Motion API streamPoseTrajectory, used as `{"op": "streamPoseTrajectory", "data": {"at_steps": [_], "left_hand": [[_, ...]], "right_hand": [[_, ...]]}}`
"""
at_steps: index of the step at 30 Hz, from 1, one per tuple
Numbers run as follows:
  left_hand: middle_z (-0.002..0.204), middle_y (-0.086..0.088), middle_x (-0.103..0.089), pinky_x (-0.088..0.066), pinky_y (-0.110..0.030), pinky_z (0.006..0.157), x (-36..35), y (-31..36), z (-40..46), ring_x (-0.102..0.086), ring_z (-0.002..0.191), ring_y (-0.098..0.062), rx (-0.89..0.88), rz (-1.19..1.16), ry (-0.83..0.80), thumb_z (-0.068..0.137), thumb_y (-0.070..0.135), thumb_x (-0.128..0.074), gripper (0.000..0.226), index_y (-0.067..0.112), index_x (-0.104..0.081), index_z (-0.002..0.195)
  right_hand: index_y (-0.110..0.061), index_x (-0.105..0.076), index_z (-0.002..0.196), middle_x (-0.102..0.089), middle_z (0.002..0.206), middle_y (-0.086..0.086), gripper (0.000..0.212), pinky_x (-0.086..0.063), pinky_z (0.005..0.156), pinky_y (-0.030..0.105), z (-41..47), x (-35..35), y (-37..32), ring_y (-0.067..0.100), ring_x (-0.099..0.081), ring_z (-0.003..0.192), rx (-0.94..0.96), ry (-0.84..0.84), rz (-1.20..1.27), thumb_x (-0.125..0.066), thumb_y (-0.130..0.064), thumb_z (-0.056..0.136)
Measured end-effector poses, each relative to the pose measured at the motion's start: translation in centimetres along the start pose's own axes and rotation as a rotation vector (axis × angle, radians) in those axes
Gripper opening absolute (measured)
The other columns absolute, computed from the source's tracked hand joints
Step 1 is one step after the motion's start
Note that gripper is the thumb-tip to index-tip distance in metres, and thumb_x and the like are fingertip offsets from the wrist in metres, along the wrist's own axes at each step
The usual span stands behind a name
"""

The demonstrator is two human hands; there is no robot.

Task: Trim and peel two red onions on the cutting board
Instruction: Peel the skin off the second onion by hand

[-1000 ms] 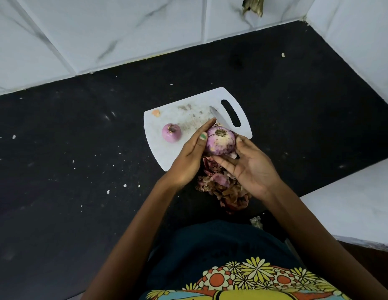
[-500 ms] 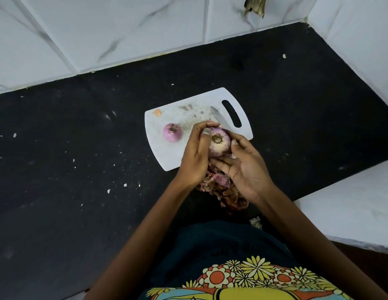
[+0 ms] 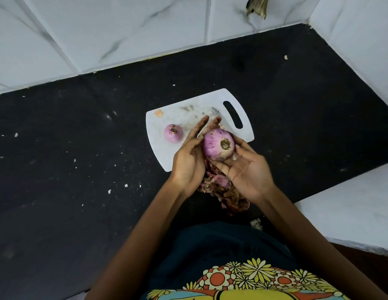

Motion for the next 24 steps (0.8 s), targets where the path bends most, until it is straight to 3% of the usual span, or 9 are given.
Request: {"op": "streamPoseTrajectory", "data": {"at_steps": [4,8,11,14,16,18,21,24], "left_hand": [[0.143,-0.011,-0.049,-0.042,-0.025,0.105,-0.2,0.0,-0.1,-0.046,0.133,-0.017,-0.055,0.144,-0.009,0.094,-0.004,-0.022,0.051,0.003,-0.038,0.142],[0.134,0.0,-0.057,-0.042,-0.035,0.107,0.1,0.2,0.1,-0.053,0.126,-0.012,-0.088,0.304,0.009,0.099,0.001,-0.036,0.039,0.011,-0.046,0.136],[0.126,0.001,-0.063,-0.047,-0.031,0.102,-0.3,0.2,0.0,-0.057,0.122,-0.012,-0.11,0.393,0.013,0.097,-0.001,-0.045,0.039,0.01,-0.047,0.134],[0.109,-0.003,-0.07,-0.051,-0.029,0.094,-0.3,0.4,0.2,-0.064,0.109,-0.015,-0.161,0.404,0.119,0.096,-0.001,-0.047,0.033,0.009,-0.055,0.127],[0.099,-0.003,-0.073,-0.053,-0.028,0.088,-0.2,0.6,0.3,-0.068,0.1,-0.015,-0.173,0.386,0.176,0.097,0.002,-0.048,0.027,0.009,-0.06,0.12],[0.094,-0.002,-0.074,-0.055,-0.029,0.088,0.2,0.7,0.4,-0.069,0.096,-0.014,-0.159,0.377,0.221,0.097,0.004,-0.049,0.024,0.01,-0.062,0.116],[0.102,-0.004,-0.074,-0.053,-0.035,0.093,1.1,0.6,0.3,-0.068,0.101,-0.015,-0.118,0.334,0.269,0.097,0.006,-0.049,0.023,0.013,-0.064,0.114],[0.111,0.001,-0.069,-0.056,-0.033,0.086,1.9,0.7,-0.1,-0.067,0.099,-0.01,-0.085,0.457,0.314,0.101,0.012,-0.045,0.022,0.018,-0.064,0.11]], "right_hand": [[0.0,-0.045,0.135,-0.056,0.129,0.027,0.037,-0.059,0.078,0.04,0.1,0.1,0.4,0.032,-0.064,0.107,-0.01,0.03,0.056,-0.035,-0.008,0.101],[0.002,-0.045,0.133,-0.057,0.127,0.027,0.038,-0.059,0.077,0.041,0.2,-0.1,0.1,0.03,-0.068,0.101,-0.004,0.007,0.055,-0.036,-0.017,0.102],[0.003,-0.04,0.137,-0.053,0.134,0.025,0.047,-0.058,0.08,0.04,0.2,-0.4,0.0,0.031,-0.06,0.116,0.004,-0.031,0.013,-0.041,-0.022,0.098],[0.003,-0.042,0.134,-0.057,0.128,0.021,0.04,-0.058,0.079,0.04,0.2,-0.4,0.2,0.027,-0.065,0.107,0.023,-0.055,-0.071,-0.039,-0.015,0.099],[0.001,-0.046,0.13,-0.059,0.125,0.02,0.034,-0.06,0.074,0.039,0.2,-0.3,0.3,0.029,-0.065,0.105,0.035,-0.058,-0.119,-0.038,-0.011,0.1],[0.001,-0.048,0.129,-0.054,0.131,0.024,0.033,-0.06,0.064,0.035,0.1,-0.1,0.3,0.038,-0.057,0.115,0.041,-0.047,-0.155,-0.041,-0.009,0.098],[0.001,-0.049,0.127,-0.051,0.134,0.027,0.041,-0.059,0.077,0.044,0.1,0.2,0.2,0.039,-0.054,0.12,0.057,-0.026,-0.192,-0.05,-0.009,0.088],[-0.002,-0.047,0.131,-0.053,0.131,0.025,0.05,-0.057,0.083,0.045,0.1,0.1,-0.2,0.034,-0.058,0.115,0.106,-0.057,-0.208,-0.054,-0.011,0.082]]}}
Point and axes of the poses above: each hand's wrist, its own z-axis towards the middle knuckle, its own x-axis out of the back of the hand, y = z × x, the point moved 5 cm from there along z, towards the middle knuckle
